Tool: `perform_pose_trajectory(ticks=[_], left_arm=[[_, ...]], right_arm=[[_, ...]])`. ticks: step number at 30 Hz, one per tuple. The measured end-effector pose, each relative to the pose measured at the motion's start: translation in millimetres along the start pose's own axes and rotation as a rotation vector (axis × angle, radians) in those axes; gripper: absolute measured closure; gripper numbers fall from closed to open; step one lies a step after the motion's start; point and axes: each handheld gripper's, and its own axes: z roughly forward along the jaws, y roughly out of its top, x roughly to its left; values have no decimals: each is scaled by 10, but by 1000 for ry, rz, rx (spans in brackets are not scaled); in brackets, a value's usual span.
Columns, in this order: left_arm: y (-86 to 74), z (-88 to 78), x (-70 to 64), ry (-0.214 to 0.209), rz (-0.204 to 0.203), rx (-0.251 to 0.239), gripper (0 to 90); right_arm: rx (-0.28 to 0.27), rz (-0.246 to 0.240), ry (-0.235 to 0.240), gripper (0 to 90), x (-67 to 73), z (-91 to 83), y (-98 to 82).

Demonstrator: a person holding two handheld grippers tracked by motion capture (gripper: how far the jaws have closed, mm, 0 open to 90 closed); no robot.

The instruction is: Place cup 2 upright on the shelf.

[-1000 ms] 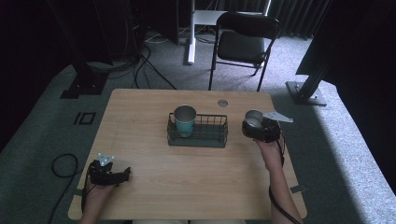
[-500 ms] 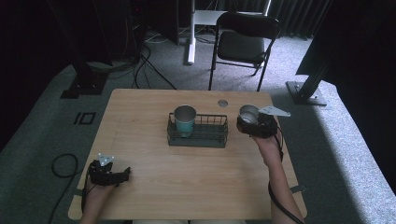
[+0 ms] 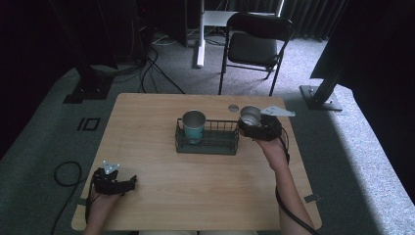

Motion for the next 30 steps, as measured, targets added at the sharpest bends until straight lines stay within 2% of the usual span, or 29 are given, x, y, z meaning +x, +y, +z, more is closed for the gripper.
perform_pose_trajectory(ticks=[10,15,23,30], left_arm=[[0,0,0,0,0,0,16],[0,0,0,0,0,0,16],[0,0,0,0,0,0,16],[0,0,0,0,0,0,16]], right_arm=[[5,-33,39,169,140,100,65],[6,-17,59,169,194,166,68],[21,-42,75,169,324,302,110],[41,-31,90,169,389,448,109]])
